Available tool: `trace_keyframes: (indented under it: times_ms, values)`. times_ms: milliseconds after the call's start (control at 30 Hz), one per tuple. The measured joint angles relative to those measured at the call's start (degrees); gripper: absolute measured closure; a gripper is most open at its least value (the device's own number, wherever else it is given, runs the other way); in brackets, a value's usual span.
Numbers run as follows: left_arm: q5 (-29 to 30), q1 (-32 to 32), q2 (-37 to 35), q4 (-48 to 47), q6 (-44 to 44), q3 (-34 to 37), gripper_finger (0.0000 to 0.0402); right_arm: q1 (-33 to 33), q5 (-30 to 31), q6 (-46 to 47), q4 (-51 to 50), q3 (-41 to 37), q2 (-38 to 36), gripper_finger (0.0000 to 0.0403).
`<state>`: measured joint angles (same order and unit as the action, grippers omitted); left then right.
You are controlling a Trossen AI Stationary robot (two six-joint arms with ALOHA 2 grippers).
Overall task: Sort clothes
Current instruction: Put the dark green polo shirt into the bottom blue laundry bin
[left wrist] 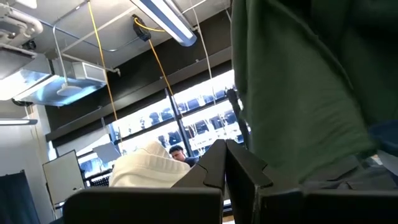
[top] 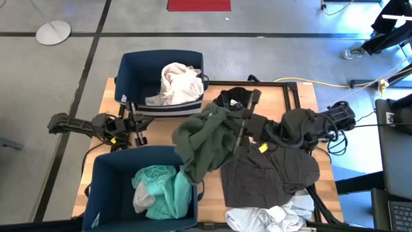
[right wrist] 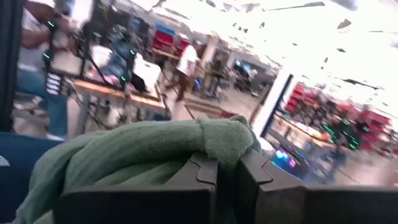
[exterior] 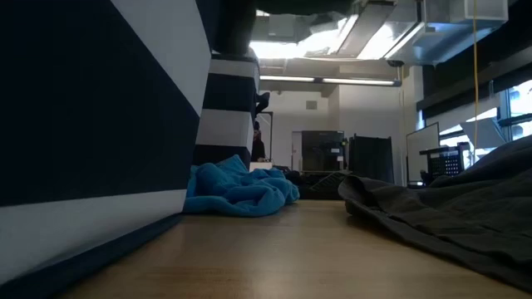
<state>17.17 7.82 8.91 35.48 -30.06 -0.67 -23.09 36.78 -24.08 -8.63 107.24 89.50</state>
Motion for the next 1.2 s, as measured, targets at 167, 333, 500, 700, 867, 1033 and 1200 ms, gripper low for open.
trace_keyframes:
  times_ms: [167,333,500,700,867,1033,1200]
  values:
    - [0.02,-0.01,0.00,-0.02,0.02,0.00,0.0402,2.44,-7.94,-0.36,6.47,0.00,2.15,0.0384]
    - [0.02,0.02,0.00,-0.02,-0.17,0.00,0.0402,4.33,-14.29,-0.39,13.30,0.00,4.39,0.0382]
    - [0.02,0.01,0.00,-0.03,-0.17,0.00,0.0402,5.25,-21.09,-0.38,20.63,-0.01,6.47,0.0381]
    - [0.02,0.00,0.00,-0.04,-0.17,0.00,0.0402,5.11,-25.89,1.59,22.33,-0.02,9.26,0.0380]
    - [0.02,0.00,0.00,-0.04,-0.17,0.00,0.0402,5.11,-30.29,5.61,21.80,-0.01,13.00,0.0380]
    - [0.02,-0.01,0.00,-0.04,-0.11,0.00,0.0402,5.11,-30.47,7.32,17.41,-0.04,17.31,0.0378]
    - [0.02,0.01,0.00,-0.05,-0.16,0.00,0.0402,5.11,-30.45,7.25,12.92,-0.04,21.20,0.0373]
